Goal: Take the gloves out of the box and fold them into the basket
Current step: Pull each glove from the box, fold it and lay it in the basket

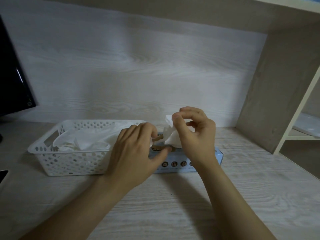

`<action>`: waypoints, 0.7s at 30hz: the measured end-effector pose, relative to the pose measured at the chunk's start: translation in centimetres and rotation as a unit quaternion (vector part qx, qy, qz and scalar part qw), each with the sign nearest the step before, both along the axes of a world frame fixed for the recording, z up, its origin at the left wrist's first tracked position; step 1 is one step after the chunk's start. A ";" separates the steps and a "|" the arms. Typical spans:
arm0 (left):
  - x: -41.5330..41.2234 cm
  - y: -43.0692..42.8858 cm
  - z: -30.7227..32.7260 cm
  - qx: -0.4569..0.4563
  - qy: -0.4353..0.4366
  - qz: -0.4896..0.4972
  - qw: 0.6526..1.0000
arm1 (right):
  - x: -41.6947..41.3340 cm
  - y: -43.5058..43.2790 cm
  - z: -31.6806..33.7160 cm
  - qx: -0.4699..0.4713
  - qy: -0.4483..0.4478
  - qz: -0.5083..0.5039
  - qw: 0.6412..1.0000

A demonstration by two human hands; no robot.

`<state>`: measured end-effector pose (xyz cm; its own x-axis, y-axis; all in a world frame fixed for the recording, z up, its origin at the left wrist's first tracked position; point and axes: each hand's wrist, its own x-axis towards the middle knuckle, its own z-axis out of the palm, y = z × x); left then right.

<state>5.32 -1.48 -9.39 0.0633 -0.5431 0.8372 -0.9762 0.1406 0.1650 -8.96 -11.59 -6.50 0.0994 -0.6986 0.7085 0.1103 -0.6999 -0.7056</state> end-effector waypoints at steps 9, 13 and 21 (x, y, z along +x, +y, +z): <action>0.9 0.2 0.0 -0.053 0.074 -0.016 0.996 | 0.5 1.0 -0.3 0.015 0.075 0.163 0.984; 1.6 0.5 0.2 -0.053 0.113 -0.007 0.992 | 0.1 0.7 -0.8 -0.053 0.189 0.082 0.977; 1.8 0.7 0.6 -0.063 0.155 -0.034 0.985 | 0.3 0.4 -1.1 -0.063 0.150 -0.002 0.987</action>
<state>7.14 -0.78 -8.84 0.2934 -0.4486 0.8442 -0.8695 0.2418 0.4307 -8.69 -11.17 -7.60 0.3144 -0.6073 0.7296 -0.0929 -0.7845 -0.6131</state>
